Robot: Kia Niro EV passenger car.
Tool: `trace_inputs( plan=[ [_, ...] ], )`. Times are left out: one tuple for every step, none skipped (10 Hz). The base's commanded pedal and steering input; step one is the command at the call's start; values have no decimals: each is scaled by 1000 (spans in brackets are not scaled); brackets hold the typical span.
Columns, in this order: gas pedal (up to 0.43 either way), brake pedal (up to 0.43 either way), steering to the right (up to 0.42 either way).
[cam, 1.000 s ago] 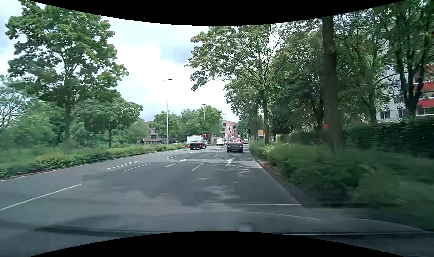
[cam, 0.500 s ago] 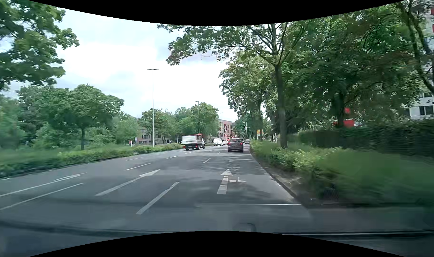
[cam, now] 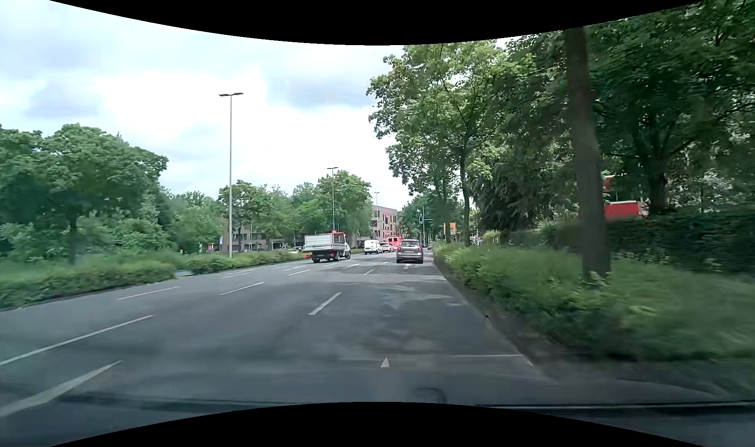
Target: Follow the waypoints while adhering to traffic rules and regulations
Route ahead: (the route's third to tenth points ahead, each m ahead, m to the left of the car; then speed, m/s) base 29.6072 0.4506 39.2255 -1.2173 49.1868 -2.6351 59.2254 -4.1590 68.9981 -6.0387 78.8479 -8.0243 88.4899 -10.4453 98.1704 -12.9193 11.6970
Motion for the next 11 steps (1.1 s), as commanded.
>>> trace_inputs(
  plan=[
    [20, 18, 13],
    [0, 18, 13],
    [0, 18, 12],
    [0, 18, 10],
    [0, 18, 10],
    [0, 18, 9],
    [0, 18, 9],
    [0, 18, 10],
    [0, 18, 12],
    [0, 18, 15],
    [0, 37, 16]
  ],
)
